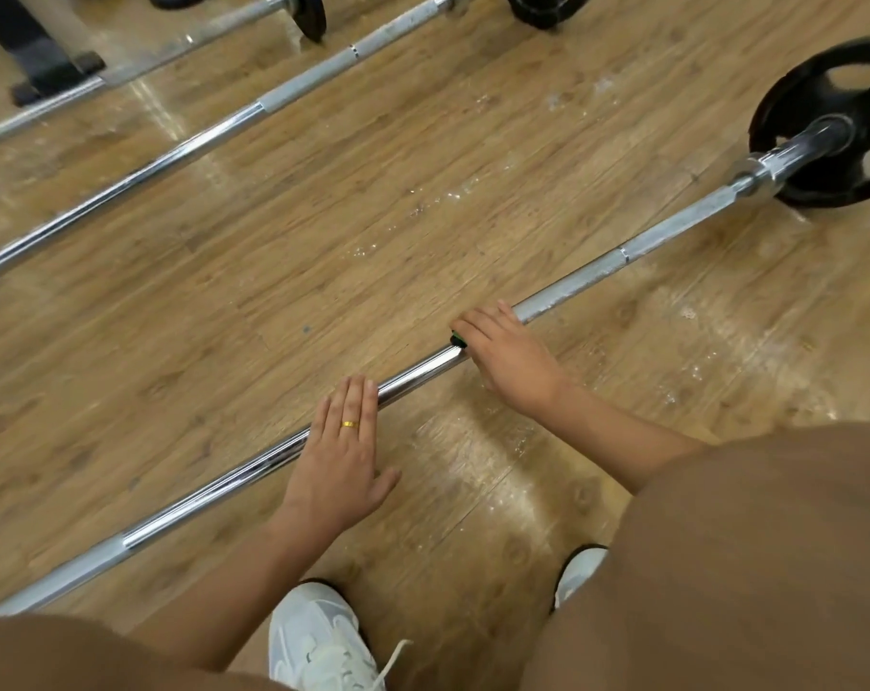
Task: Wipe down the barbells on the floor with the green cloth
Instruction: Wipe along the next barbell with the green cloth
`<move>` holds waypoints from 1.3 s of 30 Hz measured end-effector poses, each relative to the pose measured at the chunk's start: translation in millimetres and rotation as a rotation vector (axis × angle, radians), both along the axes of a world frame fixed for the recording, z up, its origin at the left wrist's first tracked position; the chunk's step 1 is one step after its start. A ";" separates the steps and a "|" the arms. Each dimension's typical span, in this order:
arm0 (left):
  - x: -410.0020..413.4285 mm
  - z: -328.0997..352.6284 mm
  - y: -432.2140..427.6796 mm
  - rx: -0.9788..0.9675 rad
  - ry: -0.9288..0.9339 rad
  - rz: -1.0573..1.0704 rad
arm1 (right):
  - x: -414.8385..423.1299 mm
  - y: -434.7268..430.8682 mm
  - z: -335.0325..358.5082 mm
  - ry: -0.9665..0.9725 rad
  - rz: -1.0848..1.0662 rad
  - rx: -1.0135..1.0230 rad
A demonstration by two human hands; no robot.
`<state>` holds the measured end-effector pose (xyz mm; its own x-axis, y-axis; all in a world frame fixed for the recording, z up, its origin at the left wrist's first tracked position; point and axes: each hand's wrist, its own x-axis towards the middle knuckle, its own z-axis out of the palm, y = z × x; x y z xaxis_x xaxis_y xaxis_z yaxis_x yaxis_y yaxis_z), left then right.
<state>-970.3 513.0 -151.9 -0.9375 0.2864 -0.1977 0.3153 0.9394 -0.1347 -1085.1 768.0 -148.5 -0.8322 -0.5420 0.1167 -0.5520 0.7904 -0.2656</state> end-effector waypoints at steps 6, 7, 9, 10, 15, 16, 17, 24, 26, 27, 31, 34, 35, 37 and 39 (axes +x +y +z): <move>-24.8 2.3 -8.2 0.066 -0.030 0.060 | -30.6 -1.1 2.1 -0.013 -0.012 -0.022; -28.3 2.2 -8.2 0.074 -0.027 0.074 | -32.7 -2.2 2.1 -0.014 -0.048 -0.027; -33.9 0.3 -7.8 0.108 0.000 0.110 | -30.2 -12.9 2.4 -0.002 -0.058 -0.053; -36.2 -0.8 -6.7 0.135 0.013 0.136 | -27.4 -20.4 1.1 0.008 -0.021 -0.064; -43.5 -8.4 -1.2 0.261 0.022 0.248 | -46.1 -30.6 0.6 -0.015 0.040 -0.040; -45.4 -9.4 -0.9 0.260 0.028 0.254 | -52.9 -28.4 0.8 -0.027 0.010 -0.044; -47.5 -10.1 -0.7 0.256 0.034 0.257 | -58.0 -27.1 0.9 -0.037 -0.019 -0.049; -62.0 -10.0 -7.4 0.243 0.040 0.180 | -81.1 -26.8 0.0 -0.107 0.138 -0.006; -70.0 -10.3 -5.6 0.200 0.034 0.083 | -88.2 -25.8 0.5 -0.114 0.151 0.007; -74.5 -10.4 -2.9 0.163 0.044 0.041 | -88.8 -27.0 -0.3 -0.109 0.143 0.004; -86.8 -10.1 3.8 0.046 0.063 0.003 | -85.8 -36.9 -3.4 -0.089 0.071 -0.050; -93.6 -10.8 1.8 0.058 0.044 0.026 | -87.3 -42.0 -1.6 -0.103 0.042 -0.067; -96.3 -10.4 1.5 0.066 0.035 0.035 | -89.0 -41.5 -0.6 -0.104 0.066 -0.061; -99.6 -10.5 1.1 0.085 0.025 0.054 | -96.0 -35.2 1.5 -0.114 0.109 -0.029; -103.2 -8.7 1.4 0.084 0.028 0.061 | -107.2 -27.5 5.6 -0.147 0.081 -0.001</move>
<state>-1073.5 514.3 -160.7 -0.9586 0.2430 -0.1485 0.2544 0.9651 -0.0628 -1192.3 740.5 -142.8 -0.7940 -0.6079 -0.0021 -0.5691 0.7445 -0.3492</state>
